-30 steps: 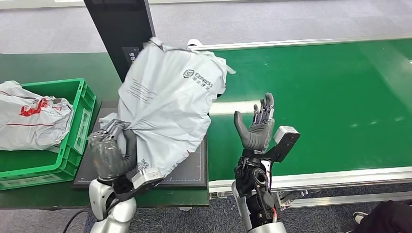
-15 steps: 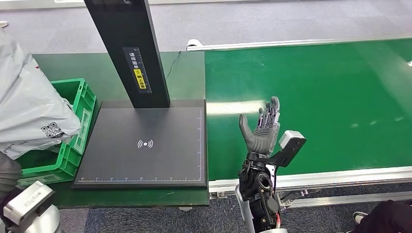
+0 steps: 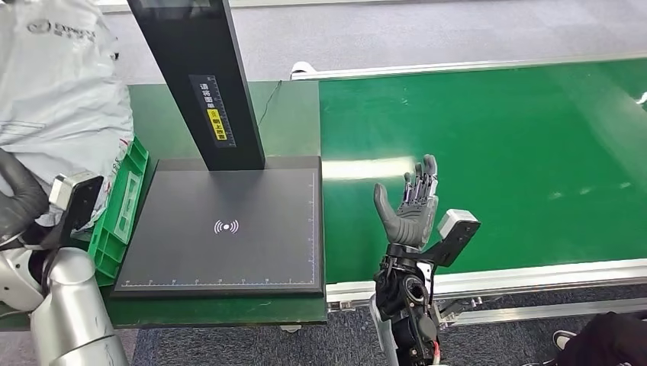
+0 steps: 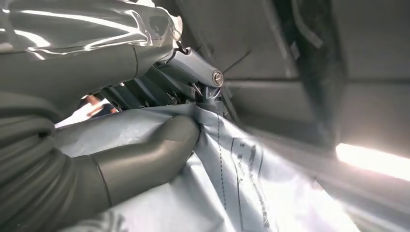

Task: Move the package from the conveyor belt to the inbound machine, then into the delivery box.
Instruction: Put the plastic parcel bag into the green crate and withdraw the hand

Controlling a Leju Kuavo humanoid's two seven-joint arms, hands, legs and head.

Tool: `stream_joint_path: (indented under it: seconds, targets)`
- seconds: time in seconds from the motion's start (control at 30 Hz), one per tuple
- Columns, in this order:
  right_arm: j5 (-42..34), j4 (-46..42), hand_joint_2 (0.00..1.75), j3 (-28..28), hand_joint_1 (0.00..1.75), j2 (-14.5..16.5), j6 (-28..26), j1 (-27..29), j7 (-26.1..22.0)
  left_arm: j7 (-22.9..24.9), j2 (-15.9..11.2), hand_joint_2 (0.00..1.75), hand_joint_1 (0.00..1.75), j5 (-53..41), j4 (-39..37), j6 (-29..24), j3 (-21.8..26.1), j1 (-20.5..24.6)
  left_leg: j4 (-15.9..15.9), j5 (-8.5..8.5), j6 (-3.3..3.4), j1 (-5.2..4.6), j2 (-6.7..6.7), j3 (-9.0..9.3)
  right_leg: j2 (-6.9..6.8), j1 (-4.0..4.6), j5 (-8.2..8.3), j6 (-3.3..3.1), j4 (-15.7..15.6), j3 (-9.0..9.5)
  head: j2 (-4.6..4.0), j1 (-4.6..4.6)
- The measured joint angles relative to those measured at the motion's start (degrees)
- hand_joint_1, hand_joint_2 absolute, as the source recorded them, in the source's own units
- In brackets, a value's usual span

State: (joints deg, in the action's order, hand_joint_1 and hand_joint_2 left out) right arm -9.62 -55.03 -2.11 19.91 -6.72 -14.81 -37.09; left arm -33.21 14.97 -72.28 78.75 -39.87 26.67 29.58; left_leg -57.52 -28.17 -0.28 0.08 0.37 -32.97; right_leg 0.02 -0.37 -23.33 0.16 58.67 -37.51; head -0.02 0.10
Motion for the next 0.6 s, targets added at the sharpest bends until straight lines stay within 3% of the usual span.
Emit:
stream_joint_path:
  seconds: [0.17, 0.3, 0.6]
  targets:
    - [0.0, 0.0, 1.75, 0.0, 0.0, 0.0, 0.1, 0.3, 0.0, 5.1, -2.5, 1.75, 1.75, -3.4, -8.2, 0.0, 2.0, 3.5, 0.0, -0.01, 0.0, 0.0, -0.05, -0.05, -0.02, -0.01, -0.02, 0.01, 0.0, -0.01, 0.01, 0.03]
    - [-0.3, -0.1, 1.75, 0.1, 0.0, 0.0, 0.1, 0.7, 0.1, 12.4, -6.5, 1.75, 1.75, -7.1, -16.0, -0.1, 2.5, 7.2, 0.0, -0.01, 0.0, -0.01, -0.04, -0.04, -0.01, -0.01, -0.01, 0.01, 0.0, -0.03, 0.0, 0.03]
    - [-0.8, -0.9, 1.75, 0.2, 0.0, 0.0, 0.2, 2.1, 0.1, 23.4, -14.7, 1.75, 1.75, -11.8, -31.4, -0.1, 2.2, 14.1, 0.0, 0.0, -0.01, 0.01, -0.03, -0.03, -0.01, 0.02, -0.01, 0.0, 0.0, -0.04, 0.01, 0.03]
